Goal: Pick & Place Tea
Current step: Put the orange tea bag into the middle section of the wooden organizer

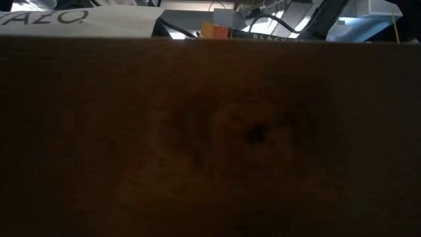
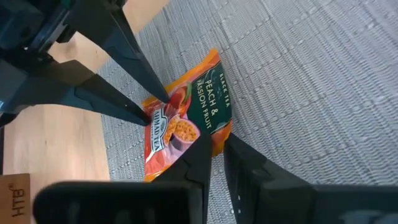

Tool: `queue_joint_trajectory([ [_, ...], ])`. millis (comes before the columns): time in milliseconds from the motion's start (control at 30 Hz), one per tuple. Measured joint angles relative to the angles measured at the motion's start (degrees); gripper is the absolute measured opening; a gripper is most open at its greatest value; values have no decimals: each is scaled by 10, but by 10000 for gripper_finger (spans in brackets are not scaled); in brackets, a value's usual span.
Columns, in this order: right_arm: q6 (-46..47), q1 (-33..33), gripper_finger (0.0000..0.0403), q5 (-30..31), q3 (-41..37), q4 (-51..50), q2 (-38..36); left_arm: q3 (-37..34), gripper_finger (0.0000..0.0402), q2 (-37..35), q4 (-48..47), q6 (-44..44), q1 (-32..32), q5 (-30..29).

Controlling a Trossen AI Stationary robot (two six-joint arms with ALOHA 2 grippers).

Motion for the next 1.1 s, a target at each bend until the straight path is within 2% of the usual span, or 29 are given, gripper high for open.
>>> queue_joint_trajectory([
  [200, -7, 0, 56, 3, 0, 4, 0, 0, 99, 0, 0, 0, 0, -4],
  [567, 12, 0, 125, 5, 0, 24, 0, 0, 97, 0, 0, 14, 0, -4],
  [1100, 25, 0, 129, 8, 0, 23, 5, 0, 97, 0, 7, 15, -1, -21],
])
